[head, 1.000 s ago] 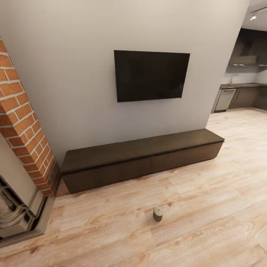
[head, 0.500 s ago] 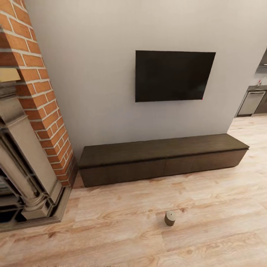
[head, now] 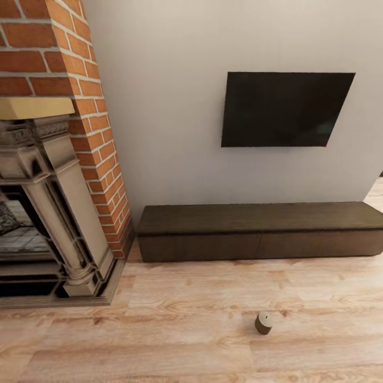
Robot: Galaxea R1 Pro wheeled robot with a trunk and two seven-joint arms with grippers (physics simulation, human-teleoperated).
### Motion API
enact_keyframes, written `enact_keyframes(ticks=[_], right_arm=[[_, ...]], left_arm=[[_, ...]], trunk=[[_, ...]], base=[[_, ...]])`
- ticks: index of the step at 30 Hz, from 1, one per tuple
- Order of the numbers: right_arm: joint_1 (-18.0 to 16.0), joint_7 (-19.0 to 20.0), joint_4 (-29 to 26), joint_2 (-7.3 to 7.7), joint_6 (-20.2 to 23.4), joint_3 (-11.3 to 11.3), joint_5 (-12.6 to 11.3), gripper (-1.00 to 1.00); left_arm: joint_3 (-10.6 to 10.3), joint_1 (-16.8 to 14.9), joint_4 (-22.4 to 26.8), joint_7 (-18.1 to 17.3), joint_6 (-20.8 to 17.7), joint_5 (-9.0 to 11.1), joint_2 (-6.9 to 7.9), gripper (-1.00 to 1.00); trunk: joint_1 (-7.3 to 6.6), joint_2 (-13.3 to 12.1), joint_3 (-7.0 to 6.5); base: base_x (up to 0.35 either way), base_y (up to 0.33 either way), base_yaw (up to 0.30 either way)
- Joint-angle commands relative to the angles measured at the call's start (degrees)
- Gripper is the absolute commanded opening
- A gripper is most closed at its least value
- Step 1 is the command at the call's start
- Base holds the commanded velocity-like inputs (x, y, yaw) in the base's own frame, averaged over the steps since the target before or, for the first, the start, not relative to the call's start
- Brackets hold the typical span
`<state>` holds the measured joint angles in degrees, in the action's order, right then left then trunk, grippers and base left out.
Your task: Place each of the two pumpkins and all three candles from the living room inside a cabinet in the living room (use any cabinet), then make sure every cabinet is closed, and position the cauldron so it is next to a table in the living room.
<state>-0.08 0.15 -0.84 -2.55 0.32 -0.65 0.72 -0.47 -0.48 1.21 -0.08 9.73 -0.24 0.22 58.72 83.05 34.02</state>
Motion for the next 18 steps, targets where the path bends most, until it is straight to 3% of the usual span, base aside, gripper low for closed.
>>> enact_keyframes(ticks=[1, 8, 18], right_arm=[[0.0, 0.02, -0.04, 0.0, 0.03, -0.05, 0.07, 1.0], [-0.01, -0.04, -0.18, 0.1, 0.03, 0.23, -0.02, 1.0], [0.0, -0.06, -0.22, 0.41, 0.12, 0.59, -0.22, 1.0]], left_arm=[[-0.05, -0.05, -0.07, -0.01, 0.2, -0.03, 0.0, 1.0], [-0.05, -0.05, -0.07, -0.01, 0.2, -0.1, -0.02, 1.0], [-0.05, -0.05, -0.07, -0.01, 0.59, -0.16, -0.04, 1.0]], trunk=[[0.01, 0.03, 0.05], [0.01, 0.03, 0.05], [0.01, 0.03, 0.05]], base=[[0.097, 0.198, 0.267], [0.187, 0.193, 0.105], [0.168, 0.032, 0.008]])
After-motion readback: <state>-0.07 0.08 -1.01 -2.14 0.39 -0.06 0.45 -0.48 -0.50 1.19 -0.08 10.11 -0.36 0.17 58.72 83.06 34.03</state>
